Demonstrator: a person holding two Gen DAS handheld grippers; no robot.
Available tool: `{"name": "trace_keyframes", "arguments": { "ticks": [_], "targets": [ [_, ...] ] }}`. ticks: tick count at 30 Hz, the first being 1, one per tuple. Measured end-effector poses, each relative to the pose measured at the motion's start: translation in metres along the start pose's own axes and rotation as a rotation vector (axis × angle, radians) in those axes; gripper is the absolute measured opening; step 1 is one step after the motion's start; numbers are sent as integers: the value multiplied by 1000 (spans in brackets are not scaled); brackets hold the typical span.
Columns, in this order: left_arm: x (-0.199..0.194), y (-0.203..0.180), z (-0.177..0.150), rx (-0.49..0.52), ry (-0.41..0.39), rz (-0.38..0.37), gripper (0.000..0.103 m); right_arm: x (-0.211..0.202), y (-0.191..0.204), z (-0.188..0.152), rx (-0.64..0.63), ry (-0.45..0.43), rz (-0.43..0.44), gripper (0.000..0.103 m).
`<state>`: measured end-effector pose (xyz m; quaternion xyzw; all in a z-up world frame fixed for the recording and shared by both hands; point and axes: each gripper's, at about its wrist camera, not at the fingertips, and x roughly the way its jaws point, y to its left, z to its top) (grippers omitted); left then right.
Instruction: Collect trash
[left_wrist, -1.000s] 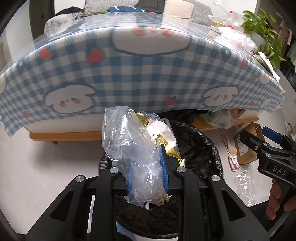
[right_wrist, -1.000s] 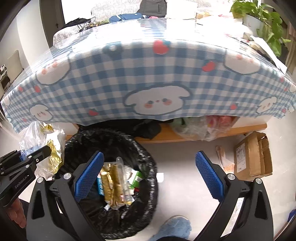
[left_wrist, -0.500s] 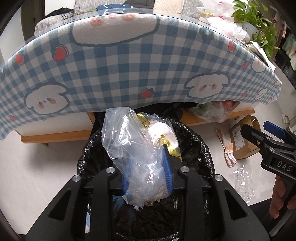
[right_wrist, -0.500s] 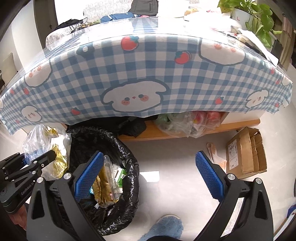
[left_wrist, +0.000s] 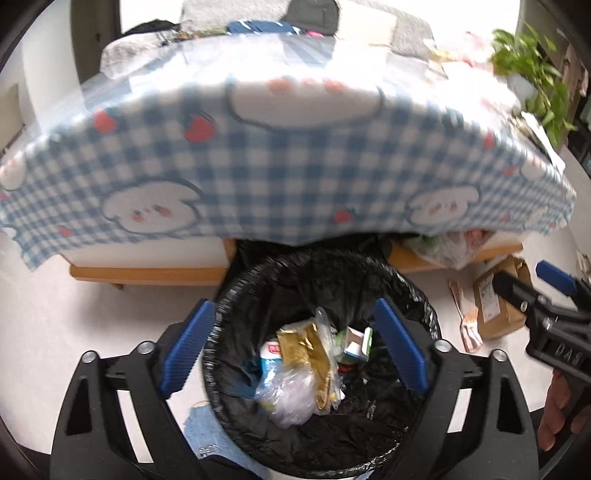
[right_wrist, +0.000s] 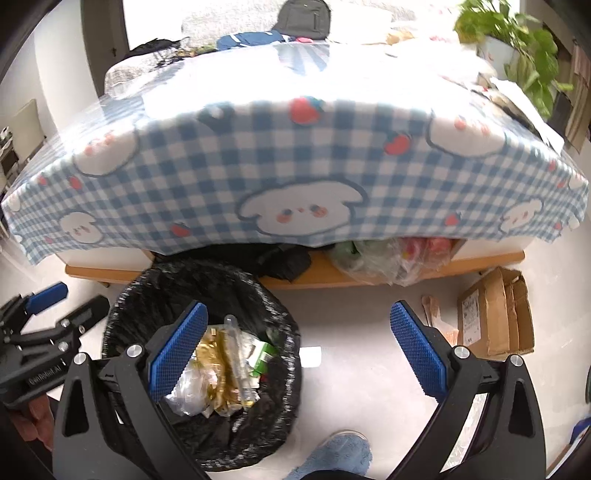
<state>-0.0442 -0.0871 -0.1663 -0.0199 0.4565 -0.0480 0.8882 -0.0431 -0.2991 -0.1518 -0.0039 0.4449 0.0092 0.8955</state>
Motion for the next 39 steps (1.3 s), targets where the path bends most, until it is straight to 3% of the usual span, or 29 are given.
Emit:
{"name": "trace_keyframes", "arguments": {
  "ticks": [3, 17, 27, 39],
  "targets": [
    [-22, 12, 10, -21, -28, 13, 97, -14, 13, 8, -15, -17, 8, 95],
    [-106, 31, 24, -13, -92, -4, 97, -95, 44, 27, -22, -122, 25, 95],
    [-129, 36, 23, -8, -117, 1, 97, -120, 54, 28, -38, -155, 24, 95],
    [-127, 35, 27, 2, -119, 11, 97, -121, 53, 32, -43, -162, 27, 95]
  ]
}}
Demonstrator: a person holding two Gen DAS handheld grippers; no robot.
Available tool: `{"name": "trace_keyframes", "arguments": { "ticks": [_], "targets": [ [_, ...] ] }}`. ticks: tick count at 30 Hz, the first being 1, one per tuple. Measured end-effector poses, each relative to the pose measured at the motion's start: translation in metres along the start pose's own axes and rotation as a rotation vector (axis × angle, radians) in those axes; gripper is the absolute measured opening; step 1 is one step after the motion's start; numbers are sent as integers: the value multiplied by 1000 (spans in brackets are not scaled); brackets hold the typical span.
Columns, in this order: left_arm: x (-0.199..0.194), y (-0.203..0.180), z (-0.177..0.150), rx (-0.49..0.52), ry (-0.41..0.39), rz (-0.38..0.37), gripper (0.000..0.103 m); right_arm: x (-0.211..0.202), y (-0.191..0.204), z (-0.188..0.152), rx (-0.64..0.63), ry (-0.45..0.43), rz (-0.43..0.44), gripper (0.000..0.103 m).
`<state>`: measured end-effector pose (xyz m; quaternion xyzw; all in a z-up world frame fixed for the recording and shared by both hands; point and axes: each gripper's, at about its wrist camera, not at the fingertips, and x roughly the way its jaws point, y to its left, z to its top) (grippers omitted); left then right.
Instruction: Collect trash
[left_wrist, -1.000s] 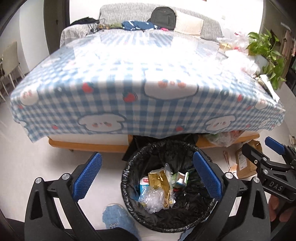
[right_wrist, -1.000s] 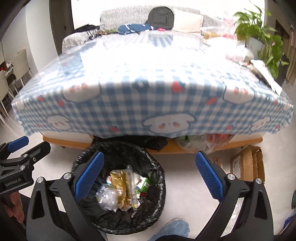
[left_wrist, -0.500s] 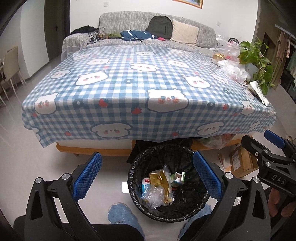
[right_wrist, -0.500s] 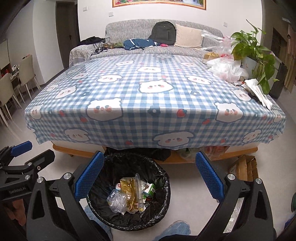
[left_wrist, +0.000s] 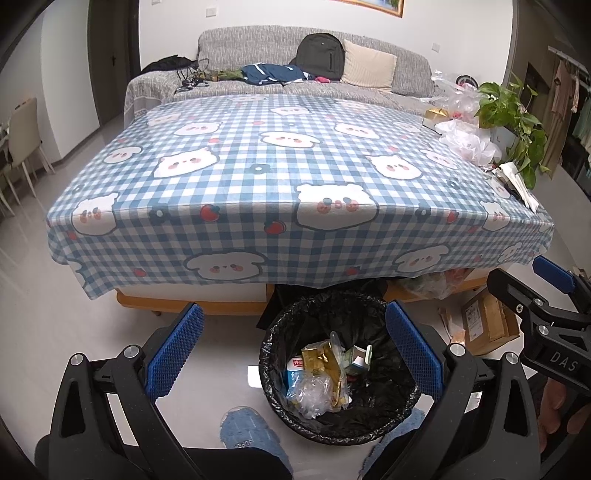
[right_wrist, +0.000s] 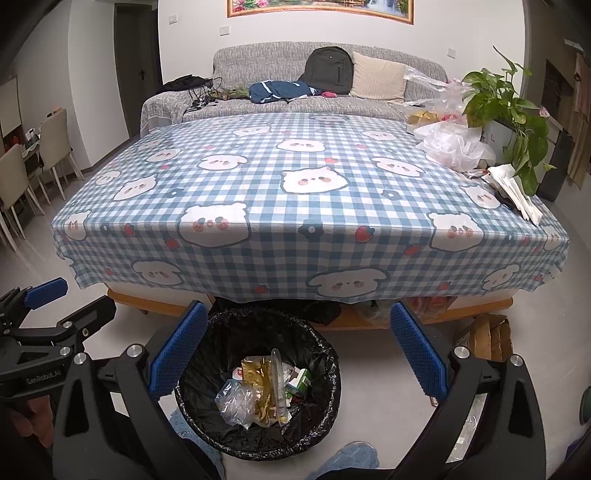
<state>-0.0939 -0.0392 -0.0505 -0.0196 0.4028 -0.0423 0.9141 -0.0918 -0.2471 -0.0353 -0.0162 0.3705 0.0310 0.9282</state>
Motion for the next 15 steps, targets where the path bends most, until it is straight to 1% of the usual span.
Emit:
{"name": "trace_keyframes", "arguments": {
  "ticks": [15],
  "targets": [
    [4, 3, 2, 0, -2, 7, 97, 5, 3, 2, -7, 3, 16, 95]
  ]
}}
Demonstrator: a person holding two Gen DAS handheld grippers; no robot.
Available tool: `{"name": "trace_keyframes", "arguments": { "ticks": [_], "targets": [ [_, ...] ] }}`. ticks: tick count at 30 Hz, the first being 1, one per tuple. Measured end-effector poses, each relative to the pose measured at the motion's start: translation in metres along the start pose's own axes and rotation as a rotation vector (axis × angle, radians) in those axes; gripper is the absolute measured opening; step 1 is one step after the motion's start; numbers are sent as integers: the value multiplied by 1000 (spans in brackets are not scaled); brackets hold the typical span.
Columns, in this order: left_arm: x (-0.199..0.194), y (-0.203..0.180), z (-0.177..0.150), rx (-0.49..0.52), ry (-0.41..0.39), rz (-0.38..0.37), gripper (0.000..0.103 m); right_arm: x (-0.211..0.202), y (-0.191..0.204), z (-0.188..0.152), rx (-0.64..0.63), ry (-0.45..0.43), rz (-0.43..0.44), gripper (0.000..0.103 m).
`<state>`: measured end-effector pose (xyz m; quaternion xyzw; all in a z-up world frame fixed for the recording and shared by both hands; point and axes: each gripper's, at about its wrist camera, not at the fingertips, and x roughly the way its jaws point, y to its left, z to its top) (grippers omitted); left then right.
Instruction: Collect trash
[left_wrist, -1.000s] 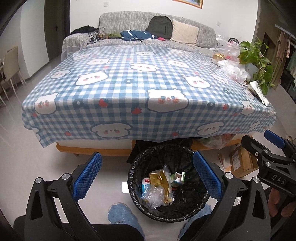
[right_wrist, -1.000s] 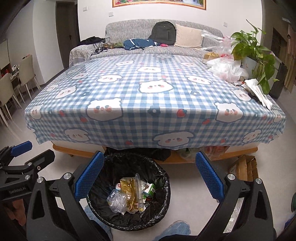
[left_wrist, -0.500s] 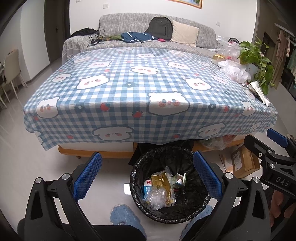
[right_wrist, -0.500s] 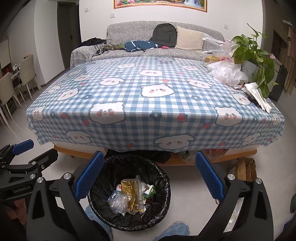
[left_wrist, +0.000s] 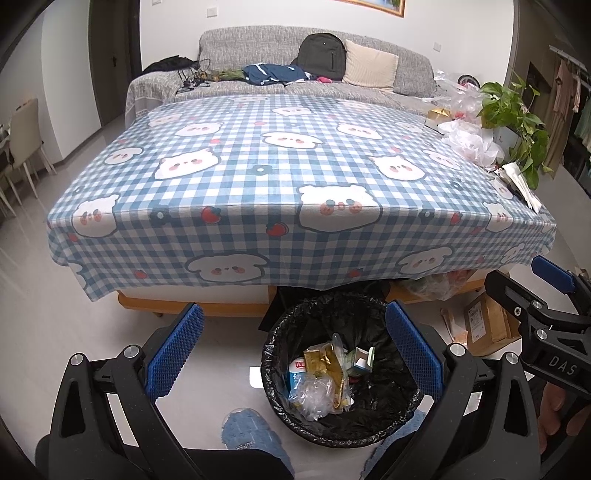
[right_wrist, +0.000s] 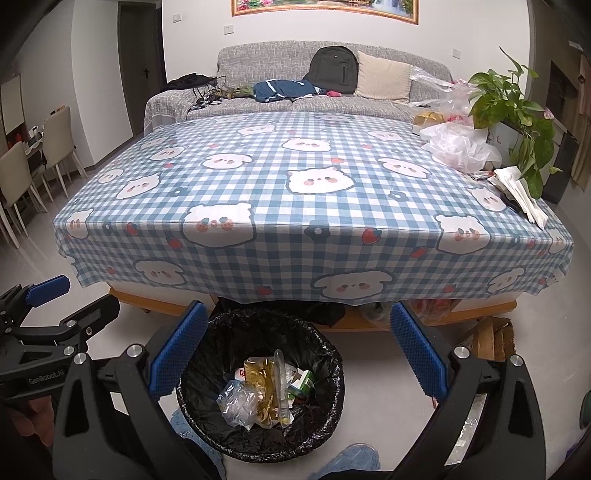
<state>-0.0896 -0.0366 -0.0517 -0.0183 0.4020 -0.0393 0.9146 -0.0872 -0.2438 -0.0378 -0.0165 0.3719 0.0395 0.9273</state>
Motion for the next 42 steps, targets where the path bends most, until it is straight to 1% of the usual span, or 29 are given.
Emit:
{"name": "trace_keyframes", "arguments": {
  "ticks": [11, 15, 19, 24, 29, 33, 36, 42],
  "targets": [
    [2, 4, 1, -9, 7, 9, 97, 2, 3, 2, 5, -4, 7, 95],
    [3, 4, 0, -16, 12, -13, 97, 2, 1, 1, 12, -5, 6, 95],
    [2, -1, 0, 2, 13, 0, 97, 2, 0, 1, 11, -5, 6, 95],
    [1, 0, -1, -12, 10, 21, 97, 2, 0, 1, 11, -3, 7, 95],
    [2, 1, -1, -31, 19, 12, 97, 1, 0, 1, 12, -4, 7, 95],
    [2, -3, -2, -24, 24, -18, 96, 2, 0, 1, 13, -3, 7, 95],
    [1, -9, -2, -2, 18, -9, 96, 1, -1, 1, 14, -4, 6, 95],
    [-1, -10, -2, 6, 0, 5, 96, 1, -1, 1, 13, -4, 6, 95]
  ]
}}
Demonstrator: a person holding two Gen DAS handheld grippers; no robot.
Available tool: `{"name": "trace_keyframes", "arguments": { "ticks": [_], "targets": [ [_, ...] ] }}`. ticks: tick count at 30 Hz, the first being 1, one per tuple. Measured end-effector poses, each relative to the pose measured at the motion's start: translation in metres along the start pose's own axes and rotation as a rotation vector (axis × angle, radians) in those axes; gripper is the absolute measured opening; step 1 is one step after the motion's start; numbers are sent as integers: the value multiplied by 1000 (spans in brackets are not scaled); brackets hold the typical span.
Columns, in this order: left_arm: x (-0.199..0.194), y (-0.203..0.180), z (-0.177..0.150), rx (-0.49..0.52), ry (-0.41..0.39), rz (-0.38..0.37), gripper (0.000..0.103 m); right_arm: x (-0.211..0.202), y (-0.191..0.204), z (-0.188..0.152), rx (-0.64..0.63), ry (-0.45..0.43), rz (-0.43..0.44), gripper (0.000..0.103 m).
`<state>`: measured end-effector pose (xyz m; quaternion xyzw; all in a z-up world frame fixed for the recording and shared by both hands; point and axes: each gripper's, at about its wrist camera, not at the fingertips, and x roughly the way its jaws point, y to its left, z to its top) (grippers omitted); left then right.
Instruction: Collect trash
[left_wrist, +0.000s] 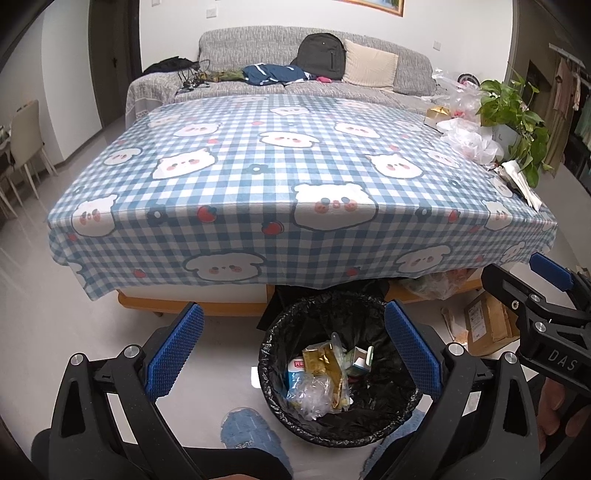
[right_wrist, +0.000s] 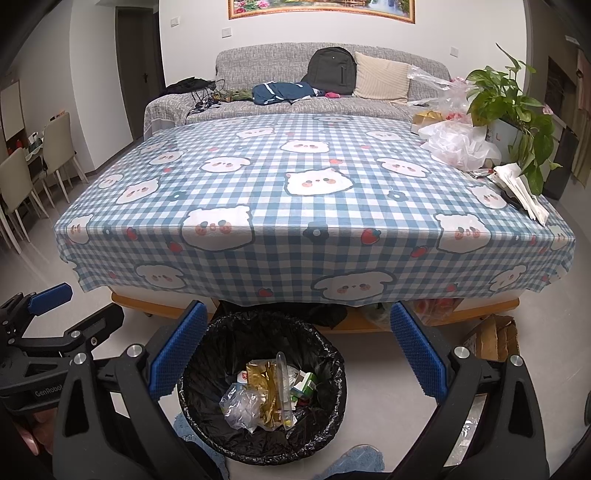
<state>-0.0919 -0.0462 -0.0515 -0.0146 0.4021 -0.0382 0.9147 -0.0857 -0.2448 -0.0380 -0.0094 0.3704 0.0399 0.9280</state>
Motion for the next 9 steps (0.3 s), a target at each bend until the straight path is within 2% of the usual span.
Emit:
{"name": "trace_keyframes", "arguments": {
  "ticks": [9],
  "targets": [
    [-1, 6, 3, -22, -5, 10, 97, 0, 0, 0, 1, 0, 0, 95]
  ]
}}
